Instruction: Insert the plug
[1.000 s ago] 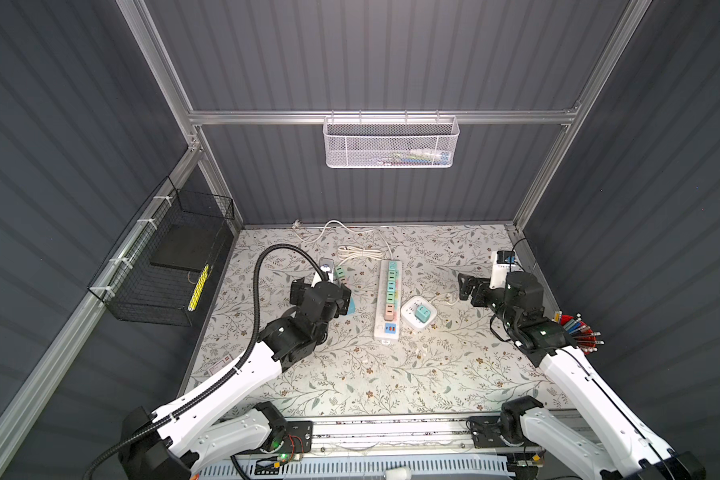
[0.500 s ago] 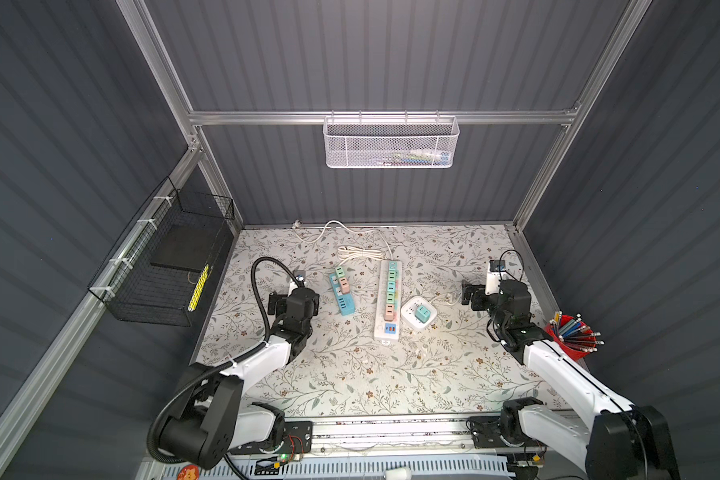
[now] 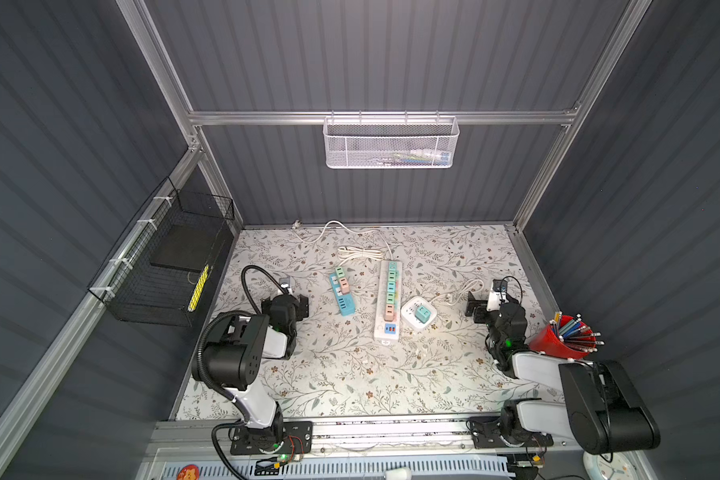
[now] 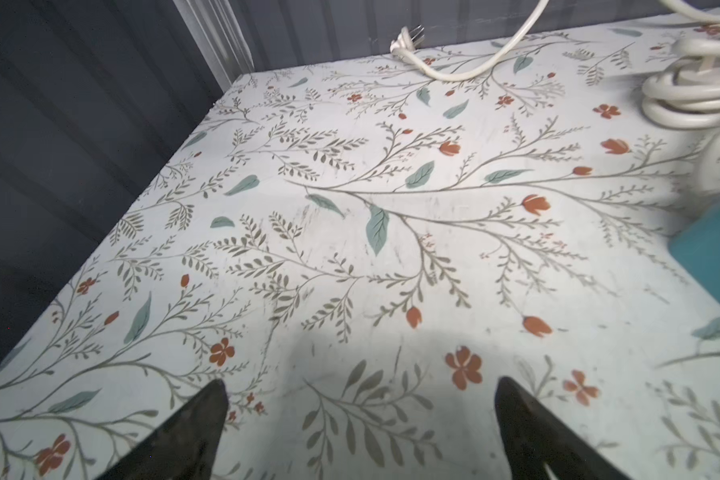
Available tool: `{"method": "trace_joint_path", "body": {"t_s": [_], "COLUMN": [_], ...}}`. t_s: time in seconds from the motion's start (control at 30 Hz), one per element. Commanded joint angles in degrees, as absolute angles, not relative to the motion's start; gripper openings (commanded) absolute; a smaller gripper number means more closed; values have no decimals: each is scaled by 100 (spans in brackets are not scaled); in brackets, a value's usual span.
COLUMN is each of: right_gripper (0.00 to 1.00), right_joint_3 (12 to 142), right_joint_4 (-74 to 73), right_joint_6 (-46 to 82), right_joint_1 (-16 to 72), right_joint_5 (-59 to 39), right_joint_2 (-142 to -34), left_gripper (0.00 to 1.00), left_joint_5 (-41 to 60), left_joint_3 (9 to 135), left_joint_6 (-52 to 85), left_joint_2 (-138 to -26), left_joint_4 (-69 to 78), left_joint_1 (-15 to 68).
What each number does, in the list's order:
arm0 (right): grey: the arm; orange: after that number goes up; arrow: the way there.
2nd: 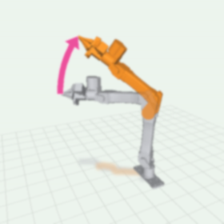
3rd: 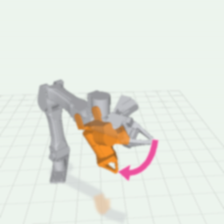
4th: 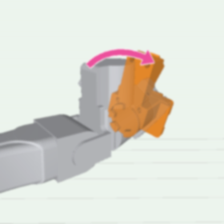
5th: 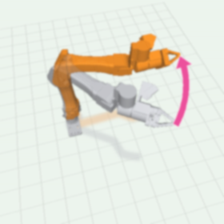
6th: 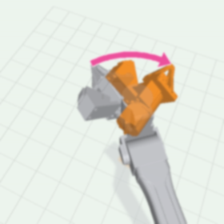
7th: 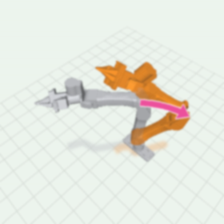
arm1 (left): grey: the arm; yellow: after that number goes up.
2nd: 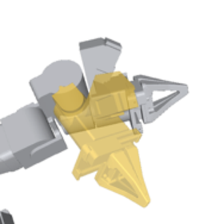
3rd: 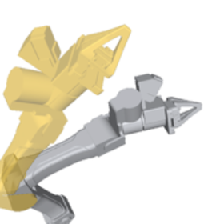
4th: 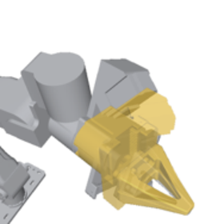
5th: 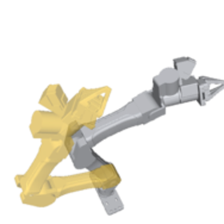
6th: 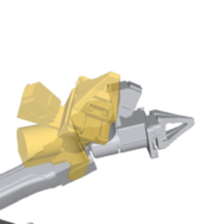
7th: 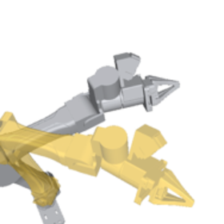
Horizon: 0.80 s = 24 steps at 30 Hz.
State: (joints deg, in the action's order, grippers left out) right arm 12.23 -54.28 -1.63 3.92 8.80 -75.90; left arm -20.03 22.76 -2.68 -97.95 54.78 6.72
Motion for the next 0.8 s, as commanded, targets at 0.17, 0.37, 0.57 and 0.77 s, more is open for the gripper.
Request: {"method": "trace_joint_path", "body": {"t_s": [0.17, 0.37, 0.57, 0.77], "right_gripper": [99, 99, 99, 99], "right_joint_3": [1511, 1789, 1774, 1775], "right_joint_4": [-6285, -5778, -5758, -5773], "right_joint_6": [179, 427, 421, 426], "right_joint_1": [87, -226, -225, -222], "right_joint_5": [1295, 808, 811, 820], "right_joint_2": [-8361, -8380, -8363, -8360], "left_gripper": [100, 100, 100, 100], "left_joint_5": [-1696, -1684, -1686, -1685], "left_joint_3": [2681, 2668, 2649, 2652], "left_joint_6": [-53, -53, -53, -53], "left_joint_2": [-9810, -9829, -9826, -9830], "left_joint_4": [5200, 5291, 5300, 5300], "left_joint_1": [603, 590, 589, 600]}}
